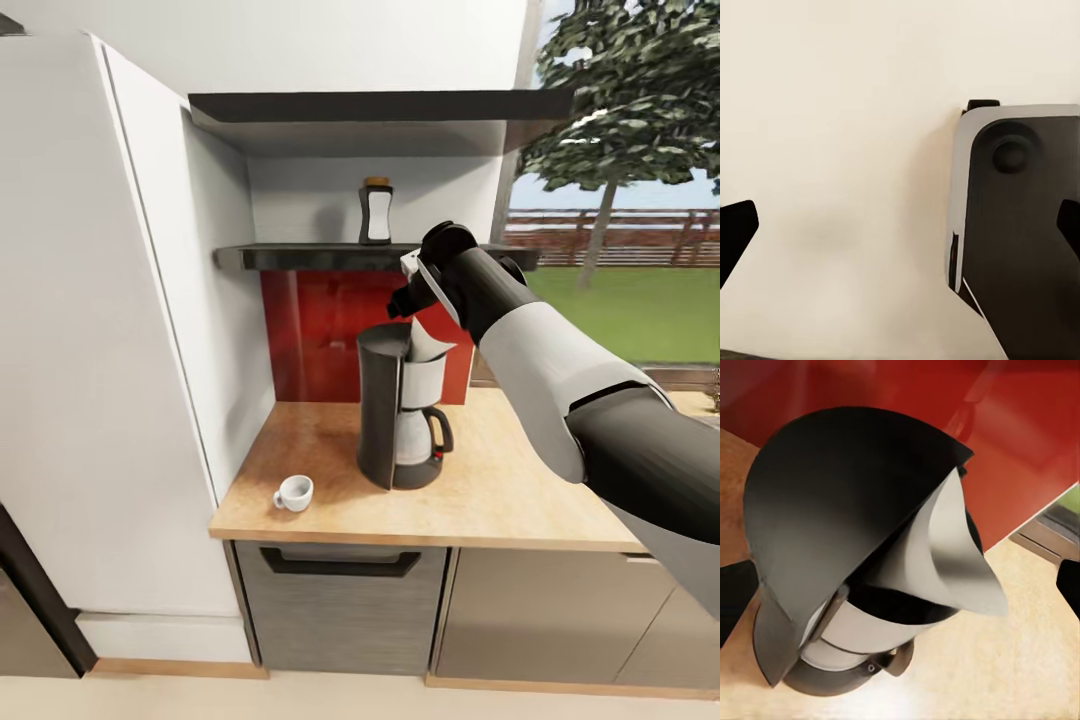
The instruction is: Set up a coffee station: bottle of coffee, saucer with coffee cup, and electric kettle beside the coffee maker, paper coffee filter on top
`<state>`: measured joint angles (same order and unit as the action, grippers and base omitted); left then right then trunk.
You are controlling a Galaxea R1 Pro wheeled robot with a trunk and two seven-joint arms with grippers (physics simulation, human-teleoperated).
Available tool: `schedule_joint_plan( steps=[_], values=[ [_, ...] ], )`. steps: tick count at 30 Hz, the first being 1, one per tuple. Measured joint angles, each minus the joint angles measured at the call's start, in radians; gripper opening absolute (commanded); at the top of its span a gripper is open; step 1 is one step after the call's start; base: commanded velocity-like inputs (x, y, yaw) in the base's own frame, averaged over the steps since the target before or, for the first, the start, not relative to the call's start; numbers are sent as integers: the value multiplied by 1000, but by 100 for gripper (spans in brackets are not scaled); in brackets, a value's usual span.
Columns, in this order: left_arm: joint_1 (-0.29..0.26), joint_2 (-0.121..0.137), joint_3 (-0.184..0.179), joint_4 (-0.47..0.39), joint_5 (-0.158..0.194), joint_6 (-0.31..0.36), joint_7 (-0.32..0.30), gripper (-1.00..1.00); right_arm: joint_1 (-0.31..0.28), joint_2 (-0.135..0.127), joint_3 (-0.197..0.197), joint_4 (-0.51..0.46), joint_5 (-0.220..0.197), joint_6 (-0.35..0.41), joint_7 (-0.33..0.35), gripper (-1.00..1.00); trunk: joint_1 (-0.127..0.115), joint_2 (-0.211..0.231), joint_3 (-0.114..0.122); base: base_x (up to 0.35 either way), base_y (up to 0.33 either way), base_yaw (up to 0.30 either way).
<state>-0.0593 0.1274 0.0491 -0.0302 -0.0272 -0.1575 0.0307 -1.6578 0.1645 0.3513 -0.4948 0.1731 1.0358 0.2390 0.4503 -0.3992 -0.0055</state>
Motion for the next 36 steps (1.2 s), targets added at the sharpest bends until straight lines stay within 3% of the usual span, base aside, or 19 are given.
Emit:
schedule_joint_plan(
  steps=[13, 18, 23, 27, 30, 33, 36],
  values=[
    [-1, 0, 2, -3, 0, 1, 0, 100, 0, -3, 4, 7, 2, 0, 0, 100, 0, 0, 0, -335, 0, 0],
    [-3, -1, 3, -4, -1, 2, -1, 100, 0, -23, 6, 12, 4, 0, 0, 100, 0, 0, 0, -186, 0, 0],
    [-4, -1, 3, -7, -2, 2, -1, 100, 0, -110, 7, 43, 5, 0, 0, 100, -1, 0, 0, -36, 0, 0],
    [-5, 0, 3, -11, -2, 2, -2, 100, 0, -232, 6, 115, 8, -1, 1, 100, -1, 0, 0, -6, 0, 0],
    [-7, -1, 3, -12, -2, 1, -2, 100, 0, -286, 7, 191, 2, -1, 3, 100, -1, 0, 0, -1, 0, 0],
    [-7, -1, 3, -12, -2, 1, -2, 100, 2, -313, 9, 304, 0, -6, 4, 100, -1, 0, 0, 0, 0, 0],
    [-8, -2, 3, -13, -2, 0, -1, 100, 22, -329, 7, 414, -2, -62, 3, 100, -1, 0, 0, 0, 0, 0]
  ],
)
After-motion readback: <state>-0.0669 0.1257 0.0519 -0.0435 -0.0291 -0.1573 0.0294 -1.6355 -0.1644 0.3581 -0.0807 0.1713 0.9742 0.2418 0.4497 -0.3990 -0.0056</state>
